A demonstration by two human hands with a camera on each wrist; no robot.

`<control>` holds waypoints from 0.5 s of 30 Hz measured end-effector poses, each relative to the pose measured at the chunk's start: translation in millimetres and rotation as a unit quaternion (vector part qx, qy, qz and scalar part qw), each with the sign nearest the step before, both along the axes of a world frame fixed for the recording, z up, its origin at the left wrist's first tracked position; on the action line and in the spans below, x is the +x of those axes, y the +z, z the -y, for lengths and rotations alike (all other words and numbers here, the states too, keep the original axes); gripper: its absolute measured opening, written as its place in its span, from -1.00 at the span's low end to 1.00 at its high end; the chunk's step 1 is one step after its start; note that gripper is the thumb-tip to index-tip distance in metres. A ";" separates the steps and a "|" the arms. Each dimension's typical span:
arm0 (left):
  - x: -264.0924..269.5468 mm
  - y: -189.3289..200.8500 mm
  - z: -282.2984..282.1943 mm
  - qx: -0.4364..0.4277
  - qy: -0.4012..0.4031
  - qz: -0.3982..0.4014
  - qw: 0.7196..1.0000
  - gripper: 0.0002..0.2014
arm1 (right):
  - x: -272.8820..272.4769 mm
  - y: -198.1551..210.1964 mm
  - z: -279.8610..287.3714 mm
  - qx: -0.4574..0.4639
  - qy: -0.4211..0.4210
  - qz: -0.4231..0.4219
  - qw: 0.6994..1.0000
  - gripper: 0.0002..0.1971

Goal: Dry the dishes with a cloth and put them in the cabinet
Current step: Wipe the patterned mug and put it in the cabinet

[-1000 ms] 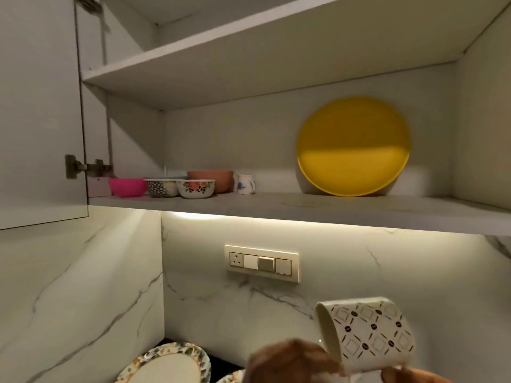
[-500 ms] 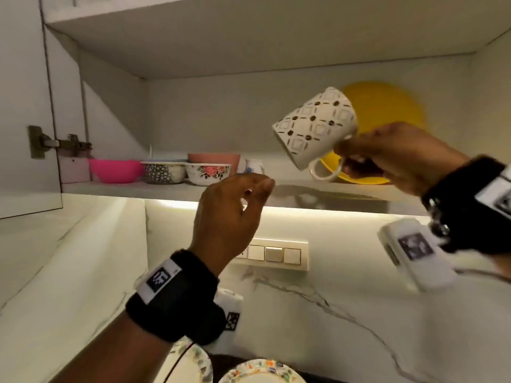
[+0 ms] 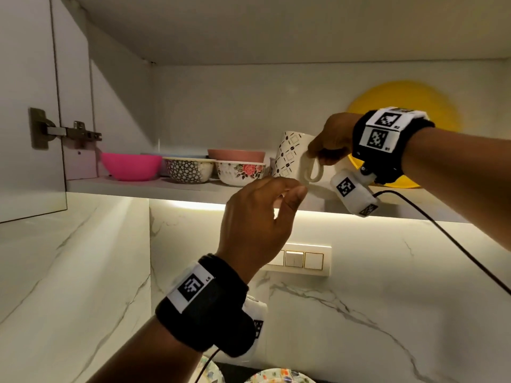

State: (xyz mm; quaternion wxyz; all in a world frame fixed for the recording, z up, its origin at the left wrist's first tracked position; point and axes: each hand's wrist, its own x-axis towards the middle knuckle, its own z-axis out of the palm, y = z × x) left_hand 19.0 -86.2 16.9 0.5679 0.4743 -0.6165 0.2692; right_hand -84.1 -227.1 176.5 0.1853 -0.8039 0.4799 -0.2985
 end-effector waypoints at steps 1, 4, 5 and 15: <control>1.8 -1.6 -1.3 -0.004 -0.007 -0.002 1.000 -0.67 | 4.2 -0.9 -0.6 0.002 0.000 -0.008 1.000 -0.85; 2.5 -7.9 -6.7 -0.018 -0.015 0.003 1.000 -0.70 | 13.1 -1.6 -1.6 0.013 0.004 -0.023 1.000 -0.82; 1.3 -10.2 -8.7 -0.023 -0.018 0.006 1.000 -0.70 | 14.9 -1.1 -1.8 0.015 0.003 -0.023 1.000 -0.82; -19.1 -42.9 -19.5 0.021 -0.052 -0.003 0.998 -0.64 | 9.3 -4.2 -7.5 0.022 0.007 -0.032 0.999 -0.80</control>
